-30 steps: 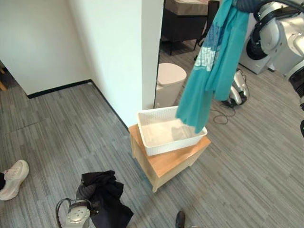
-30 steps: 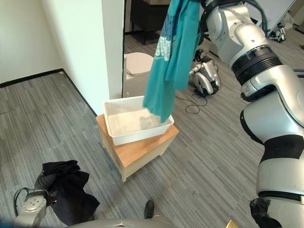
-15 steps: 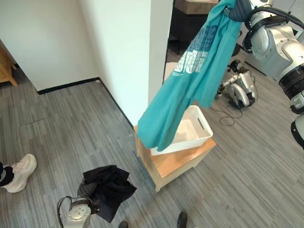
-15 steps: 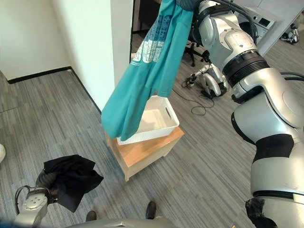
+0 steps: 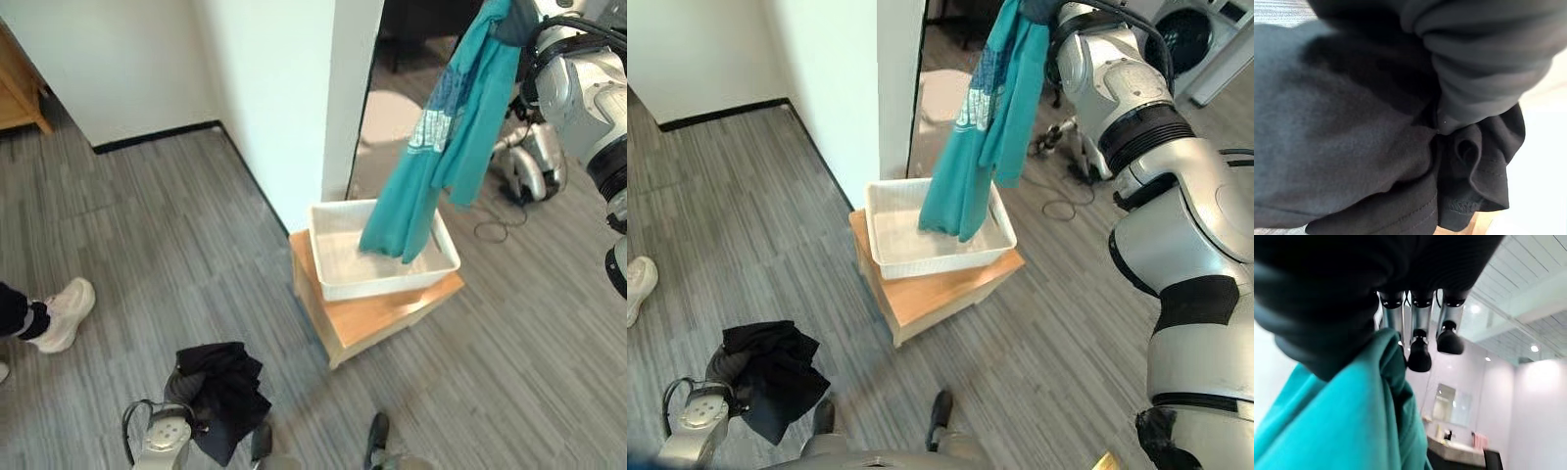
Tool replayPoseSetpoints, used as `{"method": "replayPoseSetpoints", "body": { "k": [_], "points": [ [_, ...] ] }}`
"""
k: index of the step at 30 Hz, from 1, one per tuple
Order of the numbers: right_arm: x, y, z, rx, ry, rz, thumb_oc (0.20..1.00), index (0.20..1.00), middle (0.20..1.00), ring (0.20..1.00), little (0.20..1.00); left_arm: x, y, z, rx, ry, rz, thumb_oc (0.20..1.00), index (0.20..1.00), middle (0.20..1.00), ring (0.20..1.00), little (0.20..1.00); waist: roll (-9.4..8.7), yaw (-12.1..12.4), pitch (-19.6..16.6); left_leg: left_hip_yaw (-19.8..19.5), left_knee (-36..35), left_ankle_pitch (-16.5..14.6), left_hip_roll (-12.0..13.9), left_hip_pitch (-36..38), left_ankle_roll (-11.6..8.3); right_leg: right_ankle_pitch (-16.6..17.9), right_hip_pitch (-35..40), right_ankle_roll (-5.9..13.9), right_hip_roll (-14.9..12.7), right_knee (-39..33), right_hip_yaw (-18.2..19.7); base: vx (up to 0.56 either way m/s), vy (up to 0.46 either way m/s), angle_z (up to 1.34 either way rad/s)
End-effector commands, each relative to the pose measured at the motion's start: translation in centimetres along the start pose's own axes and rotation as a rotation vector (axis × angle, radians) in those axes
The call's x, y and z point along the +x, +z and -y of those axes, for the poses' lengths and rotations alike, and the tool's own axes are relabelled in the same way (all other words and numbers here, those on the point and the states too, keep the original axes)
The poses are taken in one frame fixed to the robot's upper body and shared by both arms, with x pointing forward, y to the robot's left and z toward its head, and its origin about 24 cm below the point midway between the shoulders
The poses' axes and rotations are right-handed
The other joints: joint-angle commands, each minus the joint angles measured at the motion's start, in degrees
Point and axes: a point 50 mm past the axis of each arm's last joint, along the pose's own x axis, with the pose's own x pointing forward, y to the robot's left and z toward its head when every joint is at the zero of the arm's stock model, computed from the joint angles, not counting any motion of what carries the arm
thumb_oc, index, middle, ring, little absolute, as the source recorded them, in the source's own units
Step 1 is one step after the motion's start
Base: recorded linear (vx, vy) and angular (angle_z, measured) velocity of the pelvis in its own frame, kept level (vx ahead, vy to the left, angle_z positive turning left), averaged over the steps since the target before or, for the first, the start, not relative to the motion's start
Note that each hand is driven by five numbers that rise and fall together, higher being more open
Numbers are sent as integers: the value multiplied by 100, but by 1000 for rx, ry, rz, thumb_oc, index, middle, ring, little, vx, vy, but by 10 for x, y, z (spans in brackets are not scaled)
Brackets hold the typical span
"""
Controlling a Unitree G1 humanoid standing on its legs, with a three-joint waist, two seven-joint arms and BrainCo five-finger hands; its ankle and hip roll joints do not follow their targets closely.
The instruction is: Pick up bed clothes into laundry basket.
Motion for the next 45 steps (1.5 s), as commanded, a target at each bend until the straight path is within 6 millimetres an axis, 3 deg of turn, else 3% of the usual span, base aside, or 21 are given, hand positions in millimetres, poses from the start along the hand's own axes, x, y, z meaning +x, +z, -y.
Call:
{"method": "replayPoseSetpoints", "body": {
  "k": [1, 2, 7, 8, 9, 10, 12, 13, 15, 16, 19, 23, 28, 29, 33, 34, 35, 36, 37, 41, 45],
  "points": [
    [5, -7, 12, -2, -53, -64, 200, 200, 200, 200, 200, 22, 68, -7, 56, 10, 253, 200, 200, 200, 200, 200, -140, 98, 476, 215, 29, -192, -146, 335, 112, -271, 173, 518, -563, 106, 241, -58, -12, -3],
    [5, -7, 11, -1, -52, -65, 200, 200, 200, 200, 200, 21, 67, -8, 58, 11, 252, 200, 200, 200, 200, 200, -146, 100, 467, 216, 29, -193, -144, 336, 111, -271, 173, 518, -561, 106, 242, -62, -20, -4],
    [-18, 20, -55, 23, 149, -18, 200, 200, 200, 200, 200, 23, 77, -1, 22, -10, 285, 200, 200, 200, 200, 200, 66, 129, 645, 178, 29, -131, -160, 266, 122, -278, 116, 487, -568, 115, 246, -49, -1, -1],
    [-24, 25, -69, 39, 203, -16, 507, 507, 507, 507, 507, 22, 80, 1, 10, -19, 297, 200, 200, 200, 200, 200, 121, 150, 682, 168, 29, -115, -171, 243, 121, -285, 114, 483, -573, 114, 230, -47, -11, -1],
    [-30, 30, -80, 60, 245, -17, 573, 573, 573, 573, 573, 22, 83, 3, 0, -29, 306, 200, 200, 200, 200, 200, 165, 168, 725, 154, 29, -99, -176, 220, 118, -285, 98, 482, -580, 120, 215, -41, -6, 2],
    [-33, 29, -86, 65, 268, -30, 1000, 1000, 1000, 1000, 1000, 22, 85, 4, -2, -33, 314, 200, 200, 200, 200, 200, 192, 159, 735, 143, 29, -91, -176, 212, 117, -289, 95, 479, -583, 123, 204, -40, -9, 1],
    [-38, 30, -95, 75, 303, -40, 545, 545, 545, 545, 545, 21, 87, 5, -1, -39, 322, 200, 200, 200, 200, 200, 227, 160, 755, 130, 29, -79, -180, 198, 115, -293, 96, 476, -583, 125, 188, 0, 0, 0],
    [-40, 34, -99, 84, 317, -41, 495, 495, 495, 495, 495, 21, 88, 6, -1, -42, 326, 200, 200, 200, 200, 200, 250, 162, 760, 131, 29, -77, -181, 198, 115, -295, 97, 475, -586, 126, 184, 0, 0, 0],
    [-45, 41, -108, 109, 343, -44, 718, 718, 718, 718, 718, 21, 87, 6, 3, -43, 322, 200, 200, 200, 200, 200, 277, 152, 754, 138, 29, -81, -182, 205, 117, -299, 113, 471, -587, 124, 181, 0, 0, 0],
    [-46, 47, -111, 131, 352, -40, 1000, 1000, 1000, 1000, 1000, 21, 87, 5, 4, -40, 321, 200, 200, 200, 200, 200, 283, 143, 744, 145, 29, -89, -183, 221, 118, -301, 124, 467, -582, 121, 189, 0, 0, 0],
    [-48, 64, -117, 157, 382, -5, 1000, 1000, 1000, 1000, 1000, 22, 89, 7, 15, -46, 323, 200, 200, 200, 200, 200, 273, 118, 705, 169, 29, -115, -179, 260, 122, -320, 180, 464, -593, 106, 187, 0, 0, 0],
    [-44, 62, -111, 164, 374, -17, 1000, 1000, 1000, 1000, 1000, 25, 99, 10, 18, -55, 352, 200, 200, 200, 200, 200, 245, 101, 672, 169, 29, -137, -178, 291, 117, -325, 216, 479, -624, 106, 145, -11, 4, 2],
    [-41, 47, -106, 254, 384, -77, 1000, 1000, 1000, 1000, 1000, 27, 112, 18, 26, -80, 392, 200, 200, 200, 200, 200, 105, 51, 555, 180, 29, -185, -180, 388, 125, -320, 310, 497, -658, 106, 165, -6, 2, 2],
    [-38, 10, -90, 271, 346, -154, 1000, 1000, 1000, 1000, 1000, 28, 116, 15, 5, -67, 402, 200, 200, 200, 200, 200, 68, -43, 521, 215, 29, -203, -175, 434, 118, -316, 338, 505, -667, 106, 176, 4, 40, 1],
    [-72, 41, -126, 633, 398, -143, 1000, 1000, 1000, 1000, 1000, 21, 154, 26, -146, -77, 543, 200, 200, 200, 200, 200, -48, -250, 366, 291, 29, -278, -178, 602, 146, -288, 435, 507, -701, 106, 250, 7, 36, -1],
    [-85, 33, -137, 728, 415, -207, 1000, 1000, 1000, 1000, 1000, 19, 163, 28, -208, -82, 579, 200, 200, 200, 200, 200, -61, -300, 329, 307, 29, -303, -180, 645, 157, -280, 456, 505, -711, 106, 273, 40, 24, -5],
    [-153, 77, -197, 816, 603, -262, 1000, 1000, 1000, 1000, 1000, 13, 180, 39, -245, -91, 638, 200, 200, 200, 200, 200, -33, -312, 366, 336, 29, -360, -177, 735, 173, -305, 511, 512, -701, 119, 303, 25, 15, -9],
    [-219, 93, -234, 781, 813, -318, 1000, 1000, 1000, 1000, 1000, 11, 187, 50, -211, -111, 655, 200, 200, 200, 200, 200, -30, -383, 350, 373, 29, -386, -184, 787, 190, -297, 539, 520, -707, 120, 323, -7, 10, -17],
    [-220, 93, -234, 781, 814, -319, 1000, 1000, 1000, 1000, 1000, 11, 187, 50, -210, -111, 654, 200, 200, 200, 200, 200, -42, -381, 331, 371, 29, -360, -194, 764, 192, -272, 522, 516, -716, 110, 325, -16, -2, -18],
    [-359, 100, -273, 685, 1324, -449, 1000, 1000, 1000, 1000, 1000, 2, 215, 53, -146, -160, 783, 200, 200, 200, 200, 200, -15, -472, 158, 415, 29, -441, -196, 967, 195, -302, 636, 529, -726, 117, 343, 18, 2, -7],
    [-469, 71, -261, 674, 1534, -645, 1000, 1000, 1000, 1000, 1000, -25, 268, 29, -211, -94, 1043, 200, 200, 200, 200, 200, -14, -830, 40, 529, 29, -508, -194, 1170, 188, -319, 710, 568, -724, 122, 462, 27, 37, -11]
  ]
}}
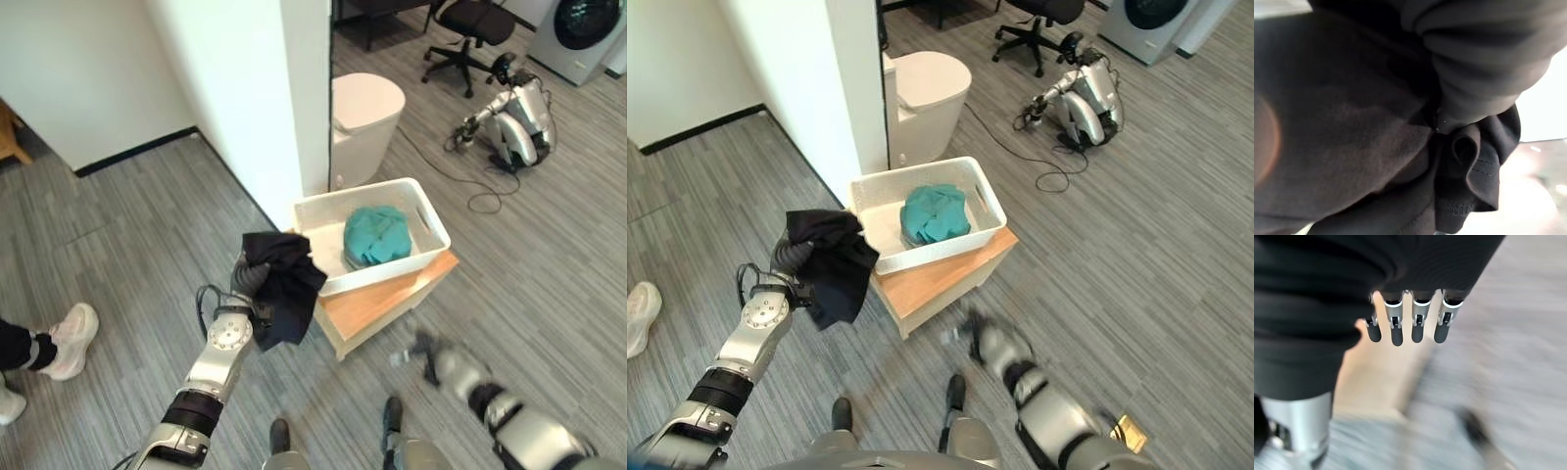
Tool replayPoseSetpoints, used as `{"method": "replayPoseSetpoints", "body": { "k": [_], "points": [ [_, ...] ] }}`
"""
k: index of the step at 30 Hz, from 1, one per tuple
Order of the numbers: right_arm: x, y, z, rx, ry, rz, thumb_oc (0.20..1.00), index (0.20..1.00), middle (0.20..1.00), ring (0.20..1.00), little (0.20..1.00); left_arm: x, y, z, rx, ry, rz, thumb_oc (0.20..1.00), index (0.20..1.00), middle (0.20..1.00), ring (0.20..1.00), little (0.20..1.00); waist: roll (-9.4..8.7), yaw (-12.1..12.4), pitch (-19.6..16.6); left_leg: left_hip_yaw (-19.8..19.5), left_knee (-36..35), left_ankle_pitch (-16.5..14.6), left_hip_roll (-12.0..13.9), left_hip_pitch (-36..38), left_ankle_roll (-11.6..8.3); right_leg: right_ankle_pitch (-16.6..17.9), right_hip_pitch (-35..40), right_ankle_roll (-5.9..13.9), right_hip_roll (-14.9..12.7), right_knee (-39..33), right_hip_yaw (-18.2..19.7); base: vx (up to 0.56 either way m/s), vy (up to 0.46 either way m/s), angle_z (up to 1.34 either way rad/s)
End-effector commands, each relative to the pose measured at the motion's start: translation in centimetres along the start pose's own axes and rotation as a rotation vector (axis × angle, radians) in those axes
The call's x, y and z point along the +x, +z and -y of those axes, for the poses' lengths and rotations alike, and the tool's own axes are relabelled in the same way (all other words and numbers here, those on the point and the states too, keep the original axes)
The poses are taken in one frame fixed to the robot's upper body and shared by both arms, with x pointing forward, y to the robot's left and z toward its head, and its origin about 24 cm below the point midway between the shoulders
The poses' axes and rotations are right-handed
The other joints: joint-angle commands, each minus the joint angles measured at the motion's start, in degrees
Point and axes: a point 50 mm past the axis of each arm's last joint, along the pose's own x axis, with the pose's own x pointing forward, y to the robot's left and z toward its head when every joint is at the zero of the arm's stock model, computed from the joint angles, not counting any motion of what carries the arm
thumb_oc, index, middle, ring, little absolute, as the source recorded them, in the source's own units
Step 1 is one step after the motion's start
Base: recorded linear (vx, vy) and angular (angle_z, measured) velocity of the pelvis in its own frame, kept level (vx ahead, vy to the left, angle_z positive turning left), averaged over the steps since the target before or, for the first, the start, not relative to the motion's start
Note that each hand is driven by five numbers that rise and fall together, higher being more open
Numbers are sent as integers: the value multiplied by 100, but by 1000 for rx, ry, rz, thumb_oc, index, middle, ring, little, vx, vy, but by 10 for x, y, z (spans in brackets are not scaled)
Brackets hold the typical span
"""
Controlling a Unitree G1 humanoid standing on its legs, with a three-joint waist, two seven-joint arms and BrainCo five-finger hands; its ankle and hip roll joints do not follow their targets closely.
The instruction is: Pick up bed clothes into laundry basket.
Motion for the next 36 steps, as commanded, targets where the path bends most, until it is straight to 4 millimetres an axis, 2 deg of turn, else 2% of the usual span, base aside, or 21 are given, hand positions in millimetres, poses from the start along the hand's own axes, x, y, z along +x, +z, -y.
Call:
{"method": "replayPoseSetpoints", "body": {
  "k": [1, 4, 7, 10, 11, 12, 13, 14, 15, 16, 17, 18, 19, 21, 23, 24, 25, 26, 28, 30, 36],
  "points": [
    [-8, -32, 5, 11, -7, -31, 1000, 1000, 1000, 1000, 1000, 21, 87, -16, 22, 52, 420, 200, 200, 200, 200, 200, -211, -318, -351, 243, 58, -467, -25, 427, 107, -322, 104, 498, -561, 125, 206, 6, 25, -17],
    [-27, -91, -16, 65, 17, -212, 1000, 1000, 1000, 1000, 1000, 20, 119, -12, -15, 76, 562, 200, 200, 200, 200, 200, -215, -639, -444, 372, 58, -495, -20, 514, 109, -306, 83, 527, -550, 125, 292, 2, 23, -26],
    [-53, -142, -45, 34, 111, -399, 1000, 1000, 1000, 1000, 1000, 11, 154, -12, -133, 76, 730, 200, 200, 200, 200, 200, -203, -753, -491, 420, 58, -511, -14, 566, 111, -319, 64, 530, -532, 118, 358, -13, 7, -21],
    [-80, -174, -81, 17, 237, -514, 1000, 1000, 1000, 1000, 1000, -4, 178, -34, -113, 159, 870, 200, 200, 200, 200, 200, -167, -739, -548, 408, 58, -525, -9, 603, 102, -353, 106, 540, -549, 112, 341, 8, 0, -12],
    [-92, -184, -97, 19, 292, -547, 1000, 1000, 1000, 1000, 1000, -3, 190, -54, 43, 303, 924, 200, 200, 200, 200, 200, -105, -752, -576, 401, 58, -525, -16, 623, 95, -363, 126, 549, -561, 113, 340, 90, 28, -6],
    [-108, -204, -90, -68, 369, -576, 1000, 1000, 1000, 1000, 1000, 27, 318, -56, 359, 377, 1212, 200, 200, 200, 200, 200, 90, -1161, -740, 546, 58, -468, 24, 720, 59, -313, 137, 585, -518, 132, 417, 132, 37, -1],
    [-100, -186, -106, -15, 356, -486, 1000, 1000, 1000, 1000, 1000, 30, 282, -67, 406, 388, 1126, 200, 200, 200, 200, 200, -91, -1030, -655, 547, 58, -555, 11, 747, 45, -358, 152, 623, -547, 138, 396, 96, 38, 13],
    [-98, -182, -105, 15, 327, -460, 1000, 1000, 1000, 1000, 1000, 31, 259, -90, 427, 442, 1020, 200, 200, 200, 200, 200, -80, -981, -685, 515, 58, -510, -41, 715, 52, -301, 144, 612, -569, 119, 411, 19, 24, 11],
    [-100, -185, -103, 7, 327, -467, 1000, 1000, 1000, 1000, 1000, 30, 256, -93, 425, 447, 1011, 200, 200, 200, 200, 200, -47, -1015, -712, 520, 58, -513, -49, 719, 56, -302, 144, 616, -576, 119, 419, -21, 45, -14],
    [-98, -178, -105, 21, 318, -419, 1000, 1000, 1000, 1000, 1000, 27, 241, -120, 510, 500, 915, 200, 200, 200, 200, 200, 15, -1043, -707, 519, 58, -511, -68, 724, 58, -284, 116, 618, -578, 127, 451, 4, 35, -42],
    [-98, -179, -104, 16, 320, -418, 1000, 1000, 1000, 1000, 1000, 26, 241, -123, 511, 503, 912, 200, 200, 200, 200, 200, 17, -1068, -715, 525, 58, -512, -67, 727, 57, -283, 114, 618, -576, 128, 458, 15, 48, -43],
    [-96, -170, -106, -5, 336, -356, 1000, 1000, 1000, 1000, 1000, 25, 234, -149, 751, 587, 810, 200, 200, 200, 200, 200, 56, -1100, -703, 556, 58, -511, -85, 739, 55, -263, 82, 623, -570, 132, 503, 13, 17, -20],
    [-97, -170, -107, -10, 342, -354, 1000, 1000, 1000, 1000, 1000, 25, 234, -151, 761, 591, 808, 200, 200, 200, 200, 200, 36, -1124, -719, 568, 58, -516, -86, 743, 55, -265, 79, 625, -570, 134, 515, 26, 25, -12],
    [-92, -156, -102, -71, 350, -246, 1000, 1000, 1000, 1000, 1000, 27, 222, -172, 1114, 634, 664, 200, 200, 200, 200, 200, 60, -1212, -673, 651, 58, -590, -87, 818, 61, -282, 52, 659, -554, 157, 598, 29, 29, -8],
    [-93, -139, -82, -163, 325, -94, 1000, 1000, 1000, 1000, 1000, 35, 185, -195, 1488, 520, 367, 200, 200, 200, 200, 200, 85, -1400, -631, 754, 58, -596, -103, 832, 67, -242, -32, 684, -551, 169, 687, 28, 31, -10],
    [-94, -139, -82, -160, 327, -94, 1000, 1000, 1000, 1000, 1000, 36, 186, -195, 1490, 517, 369, 200, 200, 200, 200, 200, 67, -1393, -641, 750, 58, -552, -108, 807, 63, -204, -48, 671, -555, 159, 686, 57, 47, -22],
    [-108, -171, -93, -222, 382, -219, 1000, 1000, 1000, 1000, 1000, 45, 151, -207, 1594, 449, 180, 200, 200, 200, 200, 200, 172, -1505, -566, 769, 58, -598, -124, 825, 81, -204, -76, 700, -552, 182, 724, 3, 47, -12],
    [-102, -183, -91, -227, 356, -338, 1000, 1000, 1000, 1000, 1000, 50, 142, -210, 1626, 381, 93, 200, 200, 200, 200, 200, 238, -1454, -518, 755, 58, -589, -141, 793, 97, -174, -107, 698, -564, 179, 715, 5, 48, -4],
    [-91, -178, -89, -197, 330, -413, 1000, 1000, 1000, 1000, 1000, 55, 144, -210, 1663, 372, 68, 200, 200, 200, 200, 200, 209, -1380, -458, 737, 58, -541, -165, 724, 110, -117, -173, 678, -570, 175, 729, -10, 26, -12],
    [-72, -166, -65, -170, 224, -413, 1000, 1000, 1000, 1000, 1000, 61, 138, -206, 1739, 313, 44, 200, 200, 200, 200, 200, 200, -1306, -284, 758, 58, -485, -142, 612, 110, -93, -306, 666, -552, 183, 757, -13, 15, -15],
    [-67, -162, -55, -170, 177, -407, 1000, 1000, 1000, 1000, 1000, 71, 156, -203, 1823, 339, 36, 200, 200, 200, 200, 200, 166, -1155, -53, 757, 58, -330, -41, 283, 43, -69, -538, 648, -494, 181, 679, -53, -52, 4]
  ]
}}
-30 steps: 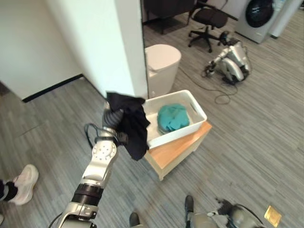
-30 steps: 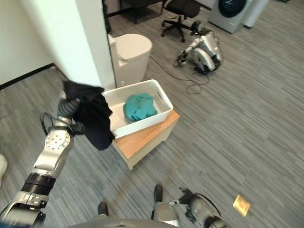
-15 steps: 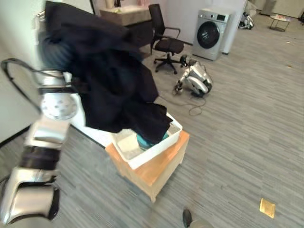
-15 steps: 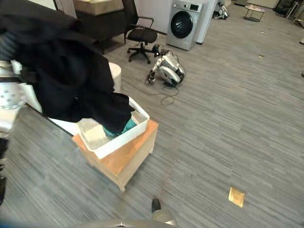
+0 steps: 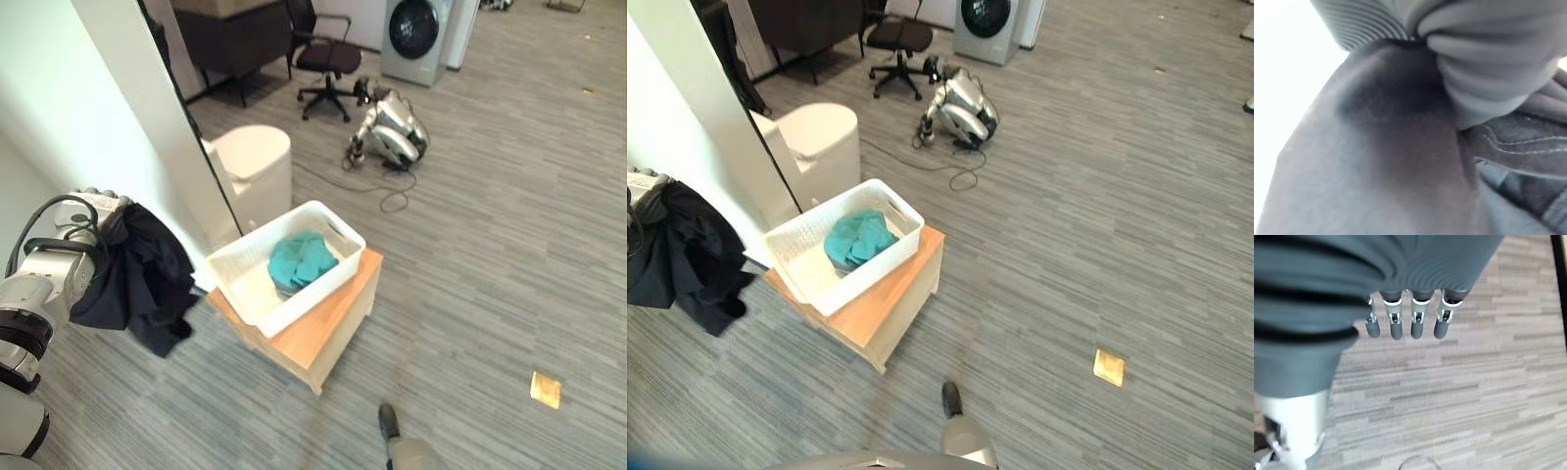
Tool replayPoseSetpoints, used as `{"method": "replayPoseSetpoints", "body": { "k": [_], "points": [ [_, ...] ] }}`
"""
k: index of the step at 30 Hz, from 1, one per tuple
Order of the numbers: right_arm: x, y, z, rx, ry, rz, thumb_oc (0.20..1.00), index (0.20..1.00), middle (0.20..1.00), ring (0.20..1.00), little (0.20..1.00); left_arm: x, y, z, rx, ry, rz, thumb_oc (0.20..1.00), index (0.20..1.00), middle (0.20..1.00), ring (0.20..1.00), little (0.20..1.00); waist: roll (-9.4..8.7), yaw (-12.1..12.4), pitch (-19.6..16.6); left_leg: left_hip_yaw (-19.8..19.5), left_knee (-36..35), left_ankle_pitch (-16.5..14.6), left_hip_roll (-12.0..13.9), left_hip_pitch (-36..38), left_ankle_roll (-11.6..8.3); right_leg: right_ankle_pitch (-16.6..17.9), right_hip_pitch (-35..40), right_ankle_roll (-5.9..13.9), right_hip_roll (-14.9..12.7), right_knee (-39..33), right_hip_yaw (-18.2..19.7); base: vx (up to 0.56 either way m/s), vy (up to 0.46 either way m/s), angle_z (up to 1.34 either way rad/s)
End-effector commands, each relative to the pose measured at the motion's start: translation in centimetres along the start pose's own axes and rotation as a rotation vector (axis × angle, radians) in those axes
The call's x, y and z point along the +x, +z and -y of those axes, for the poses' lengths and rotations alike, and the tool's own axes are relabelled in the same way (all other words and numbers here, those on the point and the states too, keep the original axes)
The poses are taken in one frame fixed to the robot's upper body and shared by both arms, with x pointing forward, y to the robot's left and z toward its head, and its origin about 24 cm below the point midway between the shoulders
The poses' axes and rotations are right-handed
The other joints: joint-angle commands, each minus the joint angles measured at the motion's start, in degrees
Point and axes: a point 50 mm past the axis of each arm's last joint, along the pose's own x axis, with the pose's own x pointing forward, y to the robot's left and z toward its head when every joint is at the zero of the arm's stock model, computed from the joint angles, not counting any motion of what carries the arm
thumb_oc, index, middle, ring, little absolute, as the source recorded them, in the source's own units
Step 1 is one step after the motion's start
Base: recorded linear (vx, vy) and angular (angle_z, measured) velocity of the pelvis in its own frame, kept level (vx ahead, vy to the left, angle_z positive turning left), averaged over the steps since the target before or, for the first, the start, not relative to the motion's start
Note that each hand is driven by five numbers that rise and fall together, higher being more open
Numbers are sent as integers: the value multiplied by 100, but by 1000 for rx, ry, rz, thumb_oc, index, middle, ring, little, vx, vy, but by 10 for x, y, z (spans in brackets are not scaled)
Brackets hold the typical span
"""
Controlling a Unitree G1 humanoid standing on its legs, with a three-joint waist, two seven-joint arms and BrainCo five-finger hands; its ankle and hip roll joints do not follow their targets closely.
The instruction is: Pick up bed clothes into laundry basket.
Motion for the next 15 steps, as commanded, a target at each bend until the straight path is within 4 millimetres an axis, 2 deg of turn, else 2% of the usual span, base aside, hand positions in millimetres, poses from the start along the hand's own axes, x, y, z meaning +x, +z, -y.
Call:
{"method": "replayPoseSetpoints", "body": {
  "k": [1, 3, 7, 9, 10, 15],
  "points": [
    [3, 15, 10, -8, -33, 31, 1000, 1000, 1000, 1000, 1000, 18, -41, -97, -1, 302, -171, 200, 200, 200, 200, 200, -14, 51, 432, -31, 74, -242, 91, 321, -23, -320, 65, 574, -408, 153, 18, 11, -43, 1],
    [3, 15, 5, -9, -20, 31, 1000, 1000, 1000, 1000, 1000, 17, -43, -104, -4, 333, -176, 200, 200, 200, 200, 200, 0, 72, 433, -9, 74, -233, 123, 318, -44, -342, 62, 565, -389, 148, 12, 20, -47, 0],
    [4, 24, 10, 20, -30, 53, 1000, 1000, 1000, 1000, 1000, 16, -45, -109, -9, 360, -188, 200, 200, 200, 200, 200, 52, 84, 406, 38, 74, -241, 165, 373, -71, -372, 84, 549, -356, 147, 27, 41, -41, -1],
    [4, 25, 10, 40, -30, 59, 1000, 1000, 1000, 1000, 1000, 15, -49, -125, -12, 420, -203, 200, 200, 200, 200, 200, 115, 67, 349, 70, 74, -239, 196, 437, -98, -405, 131, 532, -324, 140, 15, 60, -53, -4],
    [4, 25, 10, 40, -30, 60, 1000, 1000, 1000, 1000, 1000, 15, -49, -125, -11, 421, -203, 200, 200, 200, 200, 200, 114, 69, 353, 70, 74, -240, 200, 441, -100, -406, 134, 531, -321, 140, 14, 52, -43, -2],
    [3, 22, 9, 40, -18, 50, 1000, 1000, 1000, 1000, 1000, 7, -65, -153, 15, 517, -249, 200, 200, 200, 200, 200, 230, 53, 289, 86, 74, -233, 240, 513, -130, -458, 224, 508, -285, 126, -5, 37, -35, -5]
  ]
}}
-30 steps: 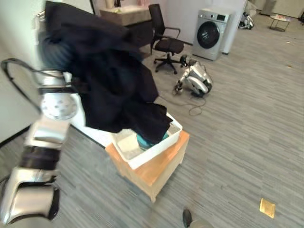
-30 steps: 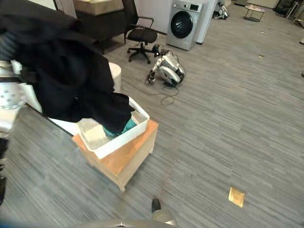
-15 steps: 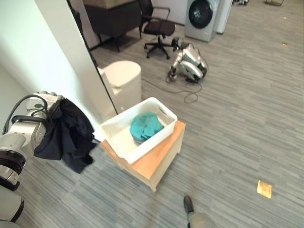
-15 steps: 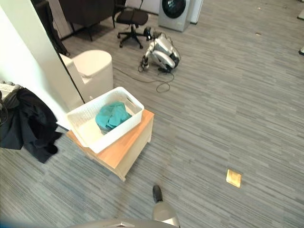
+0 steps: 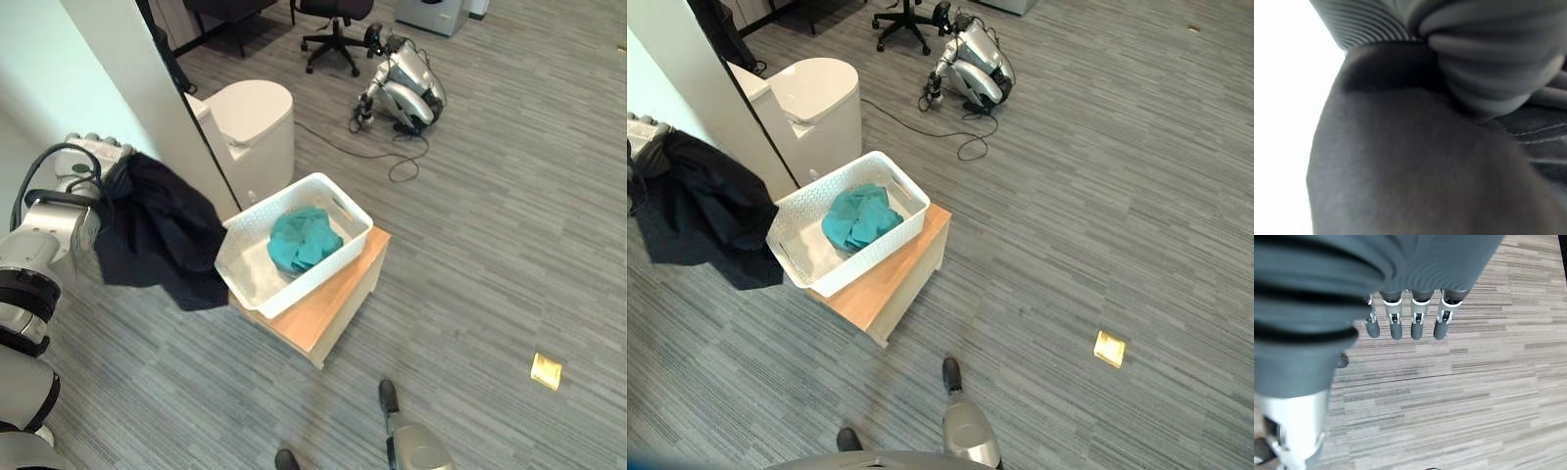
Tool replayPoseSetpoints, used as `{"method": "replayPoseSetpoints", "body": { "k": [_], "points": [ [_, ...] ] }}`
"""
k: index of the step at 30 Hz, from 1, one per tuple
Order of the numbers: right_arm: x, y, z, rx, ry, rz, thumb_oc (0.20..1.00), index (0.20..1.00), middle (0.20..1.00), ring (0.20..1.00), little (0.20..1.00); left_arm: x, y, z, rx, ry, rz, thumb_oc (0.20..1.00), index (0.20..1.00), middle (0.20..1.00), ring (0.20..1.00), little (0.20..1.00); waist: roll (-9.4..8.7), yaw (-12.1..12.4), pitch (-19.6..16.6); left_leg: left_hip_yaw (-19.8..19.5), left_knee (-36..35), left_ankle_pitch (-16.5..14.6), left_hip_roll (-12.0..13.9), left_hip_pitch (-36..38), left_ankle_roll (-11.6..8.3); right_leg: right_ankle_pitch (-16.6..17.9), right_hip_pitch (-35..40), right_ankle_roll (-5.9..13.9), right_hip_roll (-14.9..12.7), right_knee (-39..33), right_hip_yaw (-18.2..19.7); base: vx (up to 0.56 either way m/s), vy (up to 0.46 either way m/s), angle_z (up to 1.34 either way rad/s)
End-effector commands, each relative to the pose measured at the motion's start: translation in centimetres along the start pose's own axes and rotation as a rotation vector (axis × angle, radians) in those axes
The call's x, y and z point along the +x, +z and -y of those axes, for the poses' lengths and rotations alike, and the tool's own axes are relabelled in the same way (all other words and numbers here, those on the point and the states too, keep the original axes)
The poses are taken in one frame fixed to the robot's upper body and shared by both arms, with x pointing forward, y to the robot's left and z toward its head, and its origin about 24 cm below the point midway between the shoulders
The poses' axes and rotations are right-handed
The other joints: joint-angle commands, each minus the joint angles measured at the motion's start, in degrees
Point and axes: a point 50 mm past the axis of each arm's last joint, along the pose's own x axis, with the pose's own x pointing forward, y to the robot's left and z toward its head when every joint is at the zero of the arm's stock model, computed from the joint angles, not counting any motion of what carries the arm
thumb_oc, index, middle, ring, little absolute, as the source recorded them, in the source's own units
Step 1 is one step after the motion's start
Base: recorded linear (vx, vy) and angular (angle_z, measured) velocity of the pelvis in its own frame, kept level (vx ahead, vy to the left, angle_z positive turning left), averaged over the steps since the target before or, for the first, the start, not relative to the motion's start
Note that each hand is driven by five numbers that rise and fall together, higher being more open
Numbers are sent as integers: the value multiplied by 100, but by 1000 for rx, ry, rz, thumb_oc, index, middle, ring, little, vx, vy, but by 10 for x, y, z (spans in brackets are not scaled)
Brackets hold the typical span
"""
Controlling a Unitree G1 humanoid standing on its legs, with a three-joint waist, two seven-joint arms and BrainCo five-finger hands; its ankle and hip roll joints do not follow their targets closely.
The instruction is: Pick up bed clothes into laundry basket.
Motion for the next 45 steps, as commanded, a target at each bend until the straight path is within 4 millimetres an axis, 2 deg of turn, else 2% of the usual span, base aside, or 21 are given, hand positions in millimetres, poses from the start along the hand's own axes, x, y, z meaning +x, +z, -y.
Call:
{"method": "replayPoseSetpoints", "body": {
  "k": [1, 3, 6, 7, 9, 11, 14, 15, 16, 17, 18, 19, 20, 21, 23, 25, 29, 30, 37, 40, 45],
  "points": [
    [0, -5, -5, -17, 32, -37, 1000, 1000, 1000, 1000, 1000, 5, -68, -94, 71, 311, -234, 200, 200, 200, 200, 200, 155, -87, -88, -8, 75, -193, 135, 436, -60, -408, 203, 554, -410, 121, -11, 28, -57, -9],
    [-1, -9, -7, -27, 41, -53, 1000, 1000, 1000, 1000, 1000, 4, -71, -100, 72, 326, -243, 200, 200, 200, 200, 200, 209, -100, -103, -9, 75, -181, 148, 450, -74, -420, 217, 546, -404, 117, -11, 15, -39, -4],
    [-1, -10, -9, -31, 45, -56, 1000, 1000, 1000, 1000, 1000, 2, -77, -98, 65, 314, -262, 200, 200, 200, 200, 200, 249, -122, -110, 12, 75, -167, 170, 469, -86, -429, 229, 533, -396, 114, 2, 8, -28, -2],
    [-2, -12, -9, -39, 49, -60, 1000, 1000, 1000, 1000, 1000, -1, -81, -89, 44, 278, -284, 200, 200, 200, 200, 200, 295, -150, -98, 35, 75, -156, 172, 487, -96, -431, 227, 527, -387, 120, 33, 14, -45, -6],
    [-2, -15, -6, -47, 45, -67, 1000, 1000, 1000, 1000, 1000, -3, -84, -83, 34, 258, -296, 200, 200, 200, 200, 200, 345, -180, -70, 47, 75, -151, 164, 487, -96, -425, 210, 525, -384, 127, 58, -8, -2, -6],
    [-2, -19, 1, -74, 29, -77, 1000, 1000, 1000, 1000, 1000, -10, -93, -65, 7, 190, -346, 200, 200, 200, 200, 200, 476, -304, 25, 141, 75, -131, 150, 463, -102, -402, 96, 521, -372, 136, 172, -22, 30, -5],
    [-2, -19, 5, -85, 23, -75, 1000, 1000, 1000, 1000, 1000, -14, -98, -56, -18, 164, -374, 200, 200, 200, 200, 200, 524, -343, 60, 192, 75, -119, 149, 432, -109, -381, 23, 518, -355, 144, 232, -28, 5, -23],
    [-3, -23, 9, -108, 19, -80, 1000, 1000, 1000, 1000, 1000, -17, -103, -50, -59, 140, -401, 200, 200, 200, 200, 200, 611, -396, 99, 245, 75, -79, 156, 364, -130, -374, -62, 507, -332, 145, 267, -44, -13, -20],
    [-2, -17, 21, -99, -8, -16, 1000, 1000, 1000, 1000, 1000, -18, -102, -50, -83, 141, -384, 200, 200, 200, 200, 200, 624, -372, 130, 235, 75, -48, 169, 326, -142, -388, -99, 502, -317, 146, 279, -44, -34, -23],
    [-2, -16, 33, -95, -18, -37, 1000, 1000, 1000, 1000, 1000, -26, -114, -45, -133, 148, -453, 200, 200, 200, 200, 200, 680, -431, 127, 258, 75, -4, 198, 288, -176, -375, -150, 495, -299, 150, 314, -19, -26, -19],
    [-2, -16, 36, -96, -14, -28, 1000, 1000, 1000, 1000, 1000, -32, -125, -43, -142, 116, -512, 200, 200, 200, 200, 200, 748, -508, 150, 277, 75, 32, 212, 265, -197, -374, -196, 492, -285, 153, 336, 6, -36, -20],
    [-3, -19, 32, -107, 9, -25, 1000, 1000, 1000, 1000, 1000, -33, -127, -40, -174, 90, -529, 200, 200, 200, 200, 200, 790, -561, 157, 307, 75, 51, 240, 246, -220, -377, -221, 489, -272, 151, 355, 14, -42, -11],
    [-5, -23, 29, -124, 25, -25, 1000, 1000, 1000, 1000, 1000, -32, -126, -38, -283, 104, -548, 200, 200, 200, 200, 200, 844, -586, 158, 339, 75, 79, 269, 211, -245, -396, -270, 483, -237, 146, 396, 15, -40, -15],
    [-5, -23, 29, -124, 24, -26, 1000, 1000, 1000, 1000, 1000, -32, -126, -38, -287, 103, -548, 200, 200, 200, 200, 200, 857, -583, 155, 342, 75, 79, 273, 208, -246, -397, -276, 482, -233, 148, 398, 30, -33, -22],
    [-5, -20, 36, -112, 2, -8, 1000, 1000, 1000, 1000, 1000, -20, -112, -48, -484, 226, -508, 200, 200, 200, 200, 200, 905, -612, 192, 367, 75, 107, 303, 203, -268, -434, -302, 472, -180, 153, 434, 19, -42, -20],
    [-5, -17, 40, -98, -7, 5, 1000, 1000, 1000, 1000, 1000, -9, -95, -59, -600, 322, -437, 200, 200, 200, 200, 200, 929, -624, 180, 393, 75, 133, 330, 182, -287, -453, -331, 453, -140, 152, 473, 15, -74, -13],
    [-5, -14, 47, -81, -28, 17, 1000, 1000, 1000, 1000, 1000, 2, -56, -67, -675, 398, -269, 200, 200, 200, 200, 200, 908, -606, 172, 455, 75, 164, 400, 261, -319, -547, -272, 412, -75, 149, 478, 41, -77, -12],
    [-5, -13, 52, -75, -41, 21, 1000, 1000, 1000, 1000, 1000, 4, -38, -66, -676, 398, -197, 200, 200, 200, 200, 200, 900, -592, 162, 474, 75, 180, 424, 318, -334, -582, -216, 392, -61, 146, 459, 50, -62, -9],
    [-5, -12, 66, -62, -66, 15, 1000, 1000, 1000, 1000, 1000, 6, -16, -50, -663, 330, -141, 200, 200, 200, 200, 200, 889, -622, 175, 533, 75, 161, 444, 444, -342, -609, -147, 360, -30, 155, 497, 24, -37, -8],
    [-5, -8, 69, -69, -72, 23, 1000, 1000, 1000, 1000, 1000, 7, -13, -40, -682, 290, -158, 200, 200, 200, 200, 200, 876, -646, 196, 548, 75, 126, 440, 485, -327, -605, -138, 349, -14, 166, 510, 27, -12, 0],
    [-4, -3, 70, -76, -78, 36, 1000, 1000, 1000, 1000, 1000, 9, -10, -33, -687, 262, -170, 200, 200, 200, 200, 200, 807, -626, 215, 557, 75, 93, 442, 499, -323, -589, -143, 351, -14, 178, 488, 6, -3, 0]
  ]
}}
